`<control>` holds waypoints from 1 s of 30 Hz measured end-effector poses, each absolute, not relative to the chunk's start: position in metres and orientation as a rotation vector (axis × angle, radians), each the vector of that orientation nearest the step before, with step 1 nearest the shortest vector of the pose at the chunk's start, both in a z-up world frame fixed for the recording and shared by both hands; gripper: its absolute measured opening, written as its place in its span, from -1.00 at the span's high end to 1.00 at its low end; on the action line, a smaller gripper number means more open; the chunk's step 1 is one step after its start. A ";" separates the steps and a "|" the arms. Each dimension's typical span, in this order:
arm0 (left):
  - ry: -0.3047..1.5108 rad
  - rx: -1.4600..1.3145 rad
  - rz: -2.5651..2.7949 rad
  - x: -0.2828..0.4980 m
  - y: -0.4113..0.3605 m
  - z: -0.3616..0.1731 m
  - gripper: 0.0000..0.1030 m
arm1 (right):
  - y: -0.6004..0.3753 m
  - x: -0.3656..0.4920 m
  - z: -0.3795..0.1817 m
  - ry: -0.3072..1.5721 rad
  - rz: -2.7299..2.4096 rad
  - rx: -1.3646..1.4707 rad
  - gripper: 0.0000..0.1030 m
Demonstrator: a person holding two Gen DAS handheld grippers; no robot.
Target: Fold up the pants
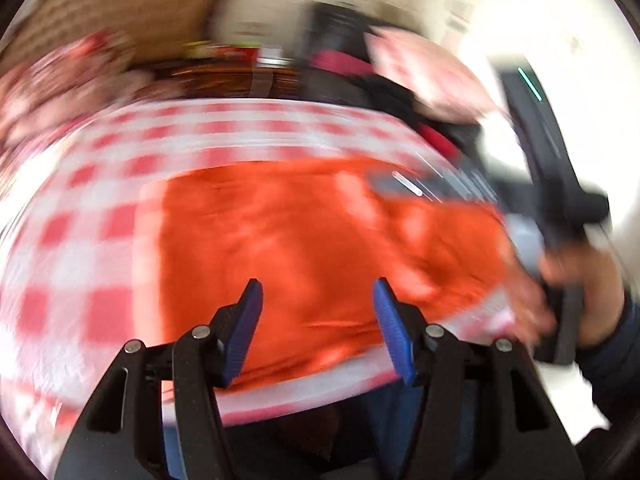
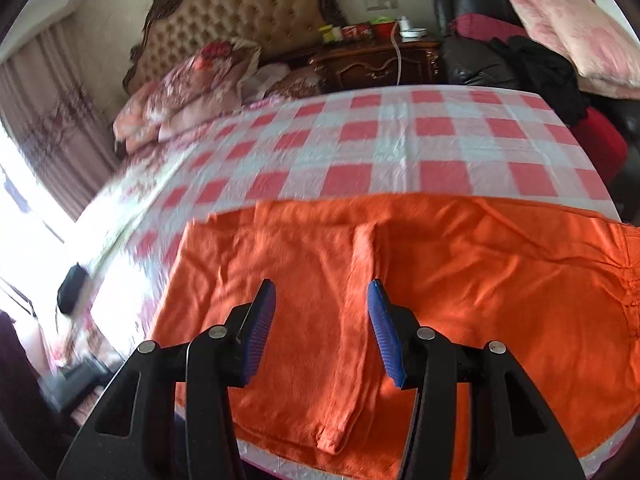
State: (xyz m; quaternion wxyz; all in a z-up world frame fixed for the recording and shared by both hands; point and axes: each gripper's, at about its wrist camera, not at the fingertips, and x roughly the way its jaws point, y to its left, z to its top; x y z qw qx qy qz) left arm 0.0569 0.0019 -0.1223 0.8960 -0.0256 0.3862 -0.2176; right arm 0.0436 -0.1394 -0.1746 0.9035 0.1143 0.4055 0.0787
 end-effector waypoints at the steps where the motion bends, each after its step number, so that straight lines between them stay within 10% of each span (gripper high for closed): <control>1: 0.814 -0.099 -0.400 0.060 0.022 -0.125 -0.09 | -0.133 0.043 -0.180 0.854 0.161 0.209 0.07; 22: 1.028 -0.983 -0.518 0.080 0.135 -0.218 0.09 | -0.088 0.030 -0.182 0.930 0.105 -0.030 -0.36; 25: 1.069 -1.063 -0.493 0.085 0.141 -0.234 0.74 | -0.062 0.045 -0.171 0.948 0.171 -0.006 -0.39; 30: 1.010 -0.848 -0.450 0.082 0.130 -0.201 0.81 | -0.018 0.088 -0.165 1.087 0.212 0.019 -0.45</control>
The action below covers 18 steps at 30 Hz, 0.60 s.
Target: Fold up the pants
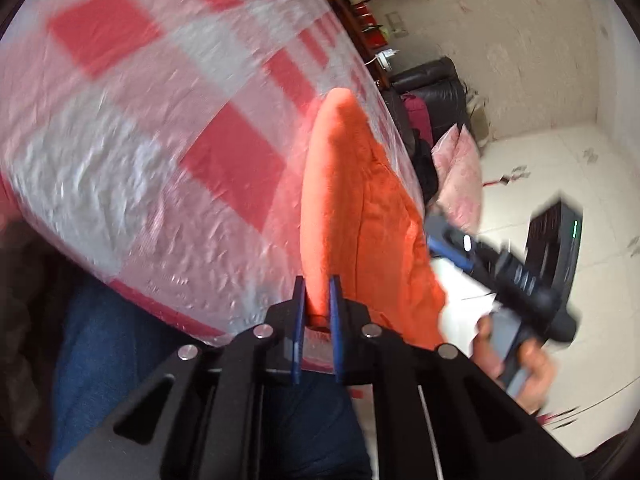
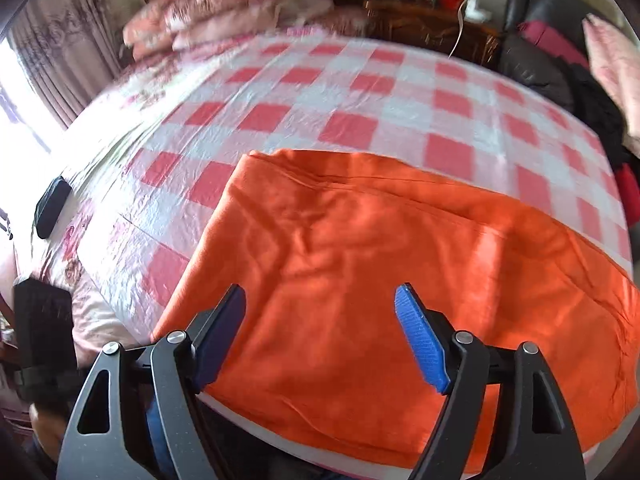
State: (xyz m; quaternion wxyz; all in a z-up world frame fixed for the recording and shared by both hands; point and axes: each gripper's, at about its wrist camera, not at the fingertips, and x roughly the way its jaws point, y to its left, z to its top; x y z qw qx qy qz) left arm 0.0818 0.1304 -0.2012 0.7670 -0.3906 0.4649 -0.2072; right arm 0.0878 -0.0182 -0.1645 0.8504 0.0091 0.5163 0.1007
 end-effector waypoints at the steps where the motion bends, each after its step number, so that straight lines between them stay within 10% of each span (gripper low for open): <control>1: 0.995 -0.791 -0.443 0.082 0.125 -0.192 0.83 | -0.012 0.096 -0.164 1.110 0.220 0.025 -0.48; 15: 0.778 -0.023 -0.372 0.063 0.017 -0.098 0.85 | 0.069 0.163 -0.175 1.293 0.319 -0.147 -0.62; 18: 0.741 0.029 -0.384 0.060 0.004 -0.085 0.85 | 0.066 0.162 -0.175 1.287 0.323 -0.171 0.60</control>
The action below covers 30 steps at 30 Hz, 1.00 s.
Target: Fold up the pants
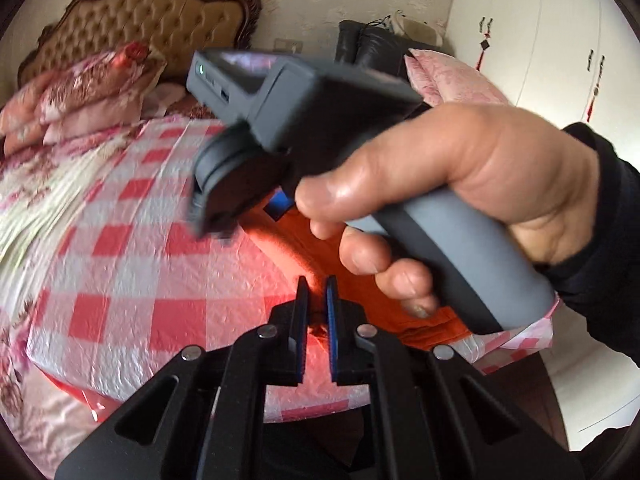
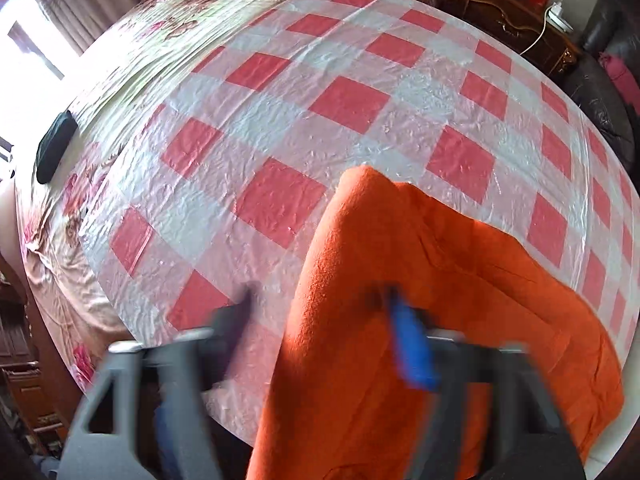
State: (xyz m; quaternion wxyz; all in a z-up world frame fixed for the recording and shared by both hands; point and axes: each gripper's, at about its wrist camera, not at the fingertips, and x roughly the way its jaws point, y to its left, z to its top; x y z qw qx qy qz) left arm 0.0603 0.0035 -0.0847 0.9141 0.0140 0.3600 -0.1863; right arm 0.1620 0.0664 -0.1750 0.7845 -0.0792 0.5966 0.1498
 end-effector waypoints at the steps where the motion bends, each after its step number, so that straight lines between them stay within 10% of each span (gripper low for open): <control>1: 0.731 0.031 -0.393 0.059 0.001 -0.079 0.86 | 0.058 0.163 -0.172 1.288 0.330 -0.131 0.68; 12: 0.455 0.174 -0.748 0.041 -0.145 -0.008 0.86 | -0.188 0.112 -0.054 1.025 0.279 0.298 0.75; 23: 0.364 0.617 -0.780 -0.001 -0.335 -0.157 0.85 | -0.395 0.067 -0.182 1.031 0.189 0.486 0.75; 28: 0.348 0.646 -0.743 -0.004 -0.341 -0.178 0.11 | -0.410 0.062 -0.223 1.050 0.208 0.522 0.64; 30: 0.350 0.660 -0.747 -0.006 -0.342 -0.180 0.11 | -0.412 0.061 -0.222 1.044 0.208 0.514 0.59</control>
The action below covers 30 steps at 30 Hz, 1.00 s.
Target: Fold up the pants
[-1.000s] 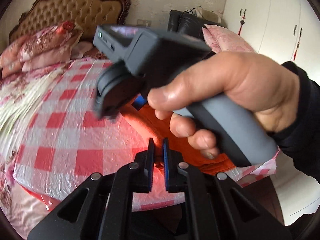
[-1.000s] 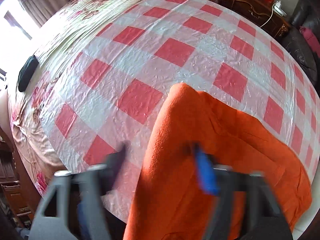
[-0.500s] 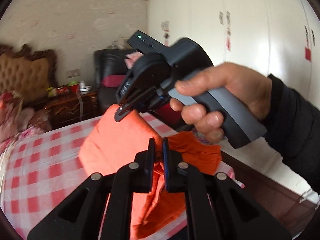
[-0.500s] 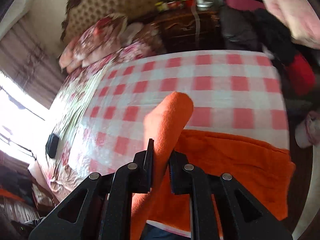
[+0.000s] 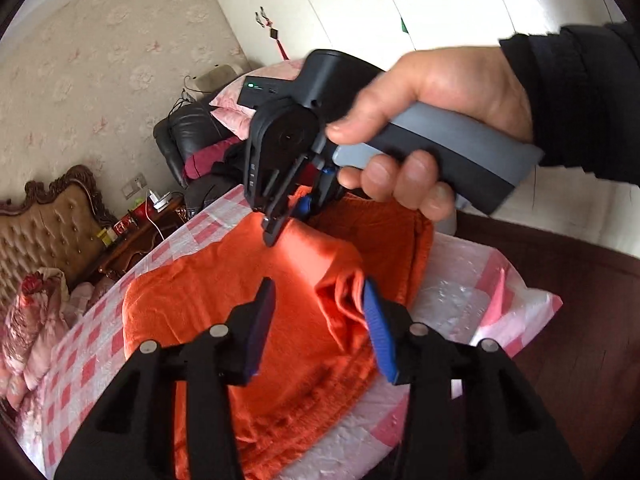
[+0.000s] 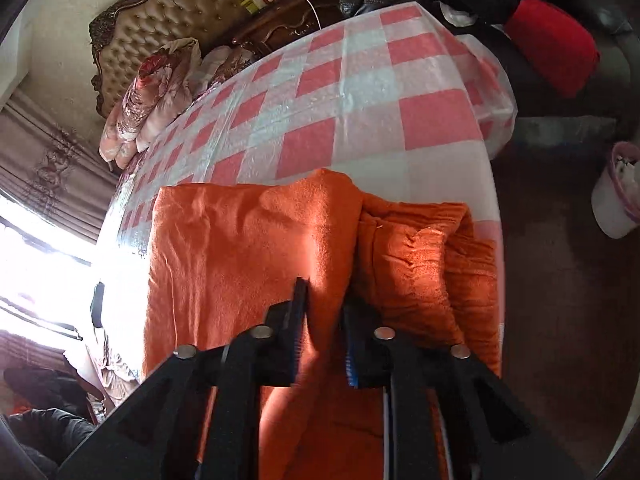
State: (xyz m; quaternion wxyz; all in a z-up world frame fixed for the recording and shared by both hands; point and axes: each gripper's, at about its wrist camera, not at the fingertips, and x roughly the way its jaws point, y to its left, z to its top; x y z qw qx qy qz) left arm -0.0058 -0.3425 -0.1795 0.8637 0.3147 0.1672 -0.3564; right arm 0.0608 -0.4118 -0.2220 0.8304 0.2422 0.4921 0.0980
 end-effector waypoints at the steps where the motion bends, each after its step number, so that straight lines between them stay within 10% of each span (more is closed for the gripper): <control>1: 0.353 0.659 -0.753 -0.008 -0.342 -0.181 0.11 | -0.413 0.059 -0.222 1.047 0.203 0.504 0.59; 11: 0.360 0.701 -0.734 -0.029 -0.358 -0.190 0.27 | -0.386 0.048 -0.211 1.035 0.134 0.291 0.26; 16: 0.391 0.618 -0.759 -0.022 -0.357 -0.189 0.80 | -0.371 0.044 -0.208 1.006 0.051 0.166 0.61; 30: 0.407 0.537 -0.769 -0.015 -0.342 -0.172 0.84 | -0.361 0.033 -0.188 0.943 0.011 0.085 0.88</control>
